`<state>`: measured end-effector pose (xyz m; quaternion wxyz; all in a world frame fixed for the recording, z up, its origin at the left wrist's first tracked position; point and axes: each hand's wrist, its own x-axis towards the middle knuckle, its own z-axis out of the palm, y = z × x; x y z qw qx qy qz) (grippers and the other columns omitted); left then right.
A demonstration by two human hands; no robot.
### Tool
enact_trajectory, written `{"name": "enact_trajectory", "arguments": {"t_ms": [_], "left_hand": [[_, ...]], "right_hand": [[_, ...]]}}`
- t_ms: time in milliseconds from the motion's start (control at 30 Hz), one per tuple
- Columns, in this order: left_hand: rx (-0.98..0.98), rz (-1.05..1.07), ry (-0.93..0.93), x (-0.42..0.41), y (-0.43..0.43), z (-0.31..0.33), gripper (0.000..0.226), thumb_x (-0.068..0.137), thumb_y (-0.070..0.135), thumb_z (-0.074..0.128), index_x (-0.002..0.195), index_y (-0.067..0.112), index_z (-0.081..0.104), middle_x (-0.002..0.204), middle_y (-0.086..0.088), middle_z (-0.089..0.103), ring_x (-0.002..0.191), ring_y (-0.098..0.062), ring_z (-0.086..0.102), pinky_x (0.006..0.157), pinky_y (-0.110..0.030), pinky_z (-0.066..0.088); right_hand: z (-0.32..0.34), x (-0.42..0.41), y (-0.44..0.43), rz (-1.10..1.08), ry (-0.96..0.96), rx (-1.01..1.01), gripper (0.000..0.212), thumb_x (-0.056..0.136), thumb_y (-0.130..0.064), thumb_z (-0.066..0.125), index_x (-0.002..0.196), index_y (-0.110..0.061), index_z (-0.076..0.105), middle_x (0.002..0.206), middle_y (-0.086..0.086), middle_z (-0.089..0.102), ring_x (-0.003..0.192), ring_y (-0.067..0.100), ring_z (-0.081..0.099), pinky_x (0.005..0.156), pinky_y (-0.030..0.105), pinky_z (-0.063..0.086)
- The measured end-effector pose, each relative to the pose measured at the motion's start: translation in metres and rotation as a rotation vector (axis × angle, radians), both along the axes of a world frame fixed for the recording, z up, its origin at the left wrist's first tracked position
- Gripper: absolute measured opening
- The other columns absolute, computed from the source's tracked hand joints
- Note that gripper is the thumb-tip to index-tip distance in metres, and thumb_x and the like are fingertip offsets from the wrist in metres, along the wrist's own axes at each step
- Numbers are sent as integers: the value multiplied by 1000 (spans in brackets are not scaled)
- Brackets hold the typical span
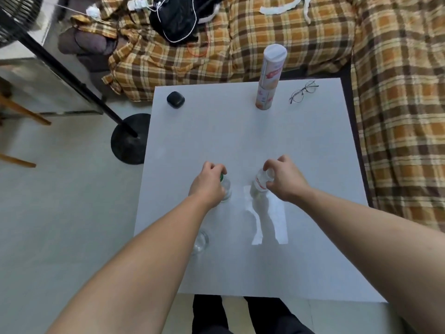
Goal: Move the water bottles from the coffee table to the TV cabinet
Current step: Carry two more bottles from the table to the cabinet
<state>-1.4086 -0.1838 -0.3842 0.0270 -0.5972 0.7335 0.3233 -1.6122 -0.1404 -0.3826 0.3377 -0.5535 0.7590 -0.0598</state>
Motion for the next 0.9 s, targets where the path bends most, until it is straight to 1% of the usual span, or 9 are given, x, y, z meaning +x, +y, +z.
{"name": "enact_trajectory", "arguments": {"t_ms": [67, 200, 300, 400, 533, 633, 700, 800, 900], "left_hand": [[-19, 19, 11, -1, 2, -2, 31, 80, 12, 56, 110, 19, 54, 118, -7, 45, 94, -31, 56, 80, -32, 44], [-19, -21, 7, -1, 6, 0, 31, 79, 8, 57, 108, 19, 57, 116, -8, 47, 96, -31, 56, 82, -32, 46], [-16, -113, -18, 5, 10, 4, 31, 80, 6, 54, 108, 17, 57, 116, -8, 47, 96, -31, 56, 83, -36, 47], [-28, -167, -40, 9, 13, 13, 30, 81, 6, 52, 107, 19, 57, 116, -6, 48, 93, -30, 56, 81, -38, 49], [-28, -257, -38, 8, 14, 32, 30, 81, 8, 56, 110, 19, 58, 116, -6, 49, 97, -29, 55, 83, -35, 47], [-41, -321, -30, 2, 13, 44, 29, 81, 11, 59, 110, 17, 59, 115, -7, 51, 100, -29, 55, 85, -32, 45], [-54, -359, -13, -7, 17, 53, 29, 81, 12, 59, 109, 16, 59, 114, -8, 53, 101, -30, 55, 84, -32, 45], [-83, -424, 53, -25, 30, 67, 31, 79, 11, 59, 110, 13, 60, 114, -11, 54, 101, -31, 55, 86, -33, 45], [-103, -512, 118, -36, 50, 82, 31, 77, 7, 57, 108, 12, 60, 111, -11, 51, 97, -32, 54, 83, -32, 45]], "right_hand": [[-5, 3, 7, -19, 1, -14, 30, 81, -9, 54, 109, -20, 57, 112, 7, 42, 82, 30, 55, 72, 34, 48], [-10, 5, 19, -40, 30, -59, 25, 82, -8, 51, 105, -18, 56, 110, 5, 43, 78, 30, 52, 68, 33, 42], [-4, 0, 27, -124, 46, -58, 24, 83, -13, 54, 107, -16, 58, 112, 7, 46, 85, 34, 56, 71, 32, 42], [4, -6, 40, -165, 58, -43, 26, 83, -15, 55, 108, -15, 60, 114, 9, 49, 88, 33, 57, 72, 31, 42], [15, -3, 58, -198, 77, -20, 29, 81, -15, 57, 110, -16, 63, 115, 9, 51, 90, 30, 55, 74, 29, 39], [28, -3, 75, -274, 97, -26, 29, 79, -14, 59, 108, -16, 64, 114, 10, 52, 91, 29, 55, 75, 29, 38], [37, -3, 91, -319, 117, -35, 30, 79, -15, 61, 108, -16, 64, 114, 10, 52, 99, 30, 57, 76, 29, 39], [52, -1, 119, -384, 156, -63, 28, 81, -16, 62, 109, -15, 64, 114, 10, 54, 100, 29, 56, 76, 31, 41], [71, 7, 148, -466, 199, -95, 26, 83, -15, 58, 108, -16, 64, 116, 11, 54, 103, 29, 56, 81, 34, 44]]}}
